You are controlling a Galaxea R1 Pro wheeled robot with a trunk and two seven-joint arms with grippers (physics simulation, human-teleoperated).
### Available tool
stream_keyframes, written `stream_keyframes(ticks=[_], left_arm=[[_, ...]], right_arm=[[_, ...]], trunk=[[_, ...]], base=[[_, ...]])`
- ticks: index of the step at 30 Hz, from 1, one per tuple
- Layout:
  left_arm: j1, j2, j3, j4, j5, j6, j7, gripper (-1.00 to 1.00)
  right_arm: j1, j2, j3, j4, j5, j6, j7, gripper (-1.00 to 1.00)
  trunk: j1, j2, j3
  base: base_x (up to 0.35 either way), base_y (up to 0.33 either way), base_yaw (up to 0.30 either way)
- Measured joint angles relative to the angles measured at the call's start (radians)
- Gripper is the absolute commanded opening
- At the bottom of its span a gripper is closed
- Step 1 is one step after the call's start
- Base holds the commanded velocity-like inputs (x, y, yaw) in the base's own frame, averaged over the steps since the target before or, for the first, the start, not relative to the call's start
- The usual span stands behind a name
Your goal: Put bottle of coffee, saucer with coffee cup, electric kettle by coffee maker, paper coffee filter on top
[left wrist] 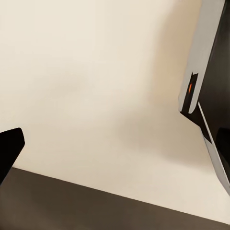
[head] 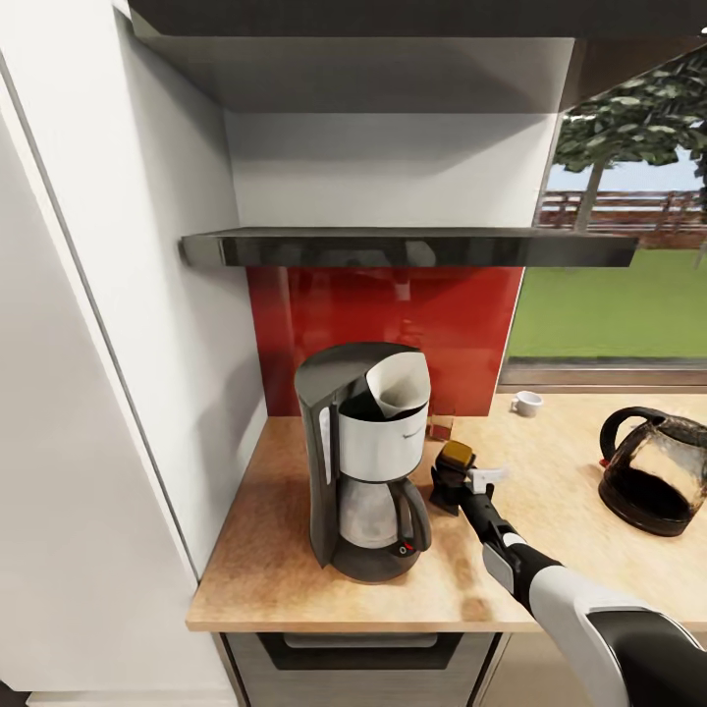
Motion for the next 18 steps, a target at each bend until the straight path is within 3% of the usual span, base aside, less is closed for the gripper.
stream_keyframes(ticks=[5,14,18], left_arm=[[0.0,0.0,0.0,0.0,0.0,0.0,0.0,1.0],[0.0,0.0,0.001,0.0,0.0,0.0,0.0,1.0],[0.0,0.0,0.001,0.0,0.0,0.0,0.0,1.0]], right_arm=[[0.0,0.0,0.0,0.001,0.0,0.0,0.0,1.0],[0.0,-0.001,0.0,0.002,0.0,0.0,0.0,1.0],[0.0,-0.001,0.0,0.002,0.0,0.0,0.0,1.0]], trunk=[[0.0,0.0,0.0],[0.035,-0.063,-0.028],[0.035,-0.063,-0.028]], base=[[0.0,0.0,0.0],[0.0,0.0,0.0],[0.0,0.0,0.0]])
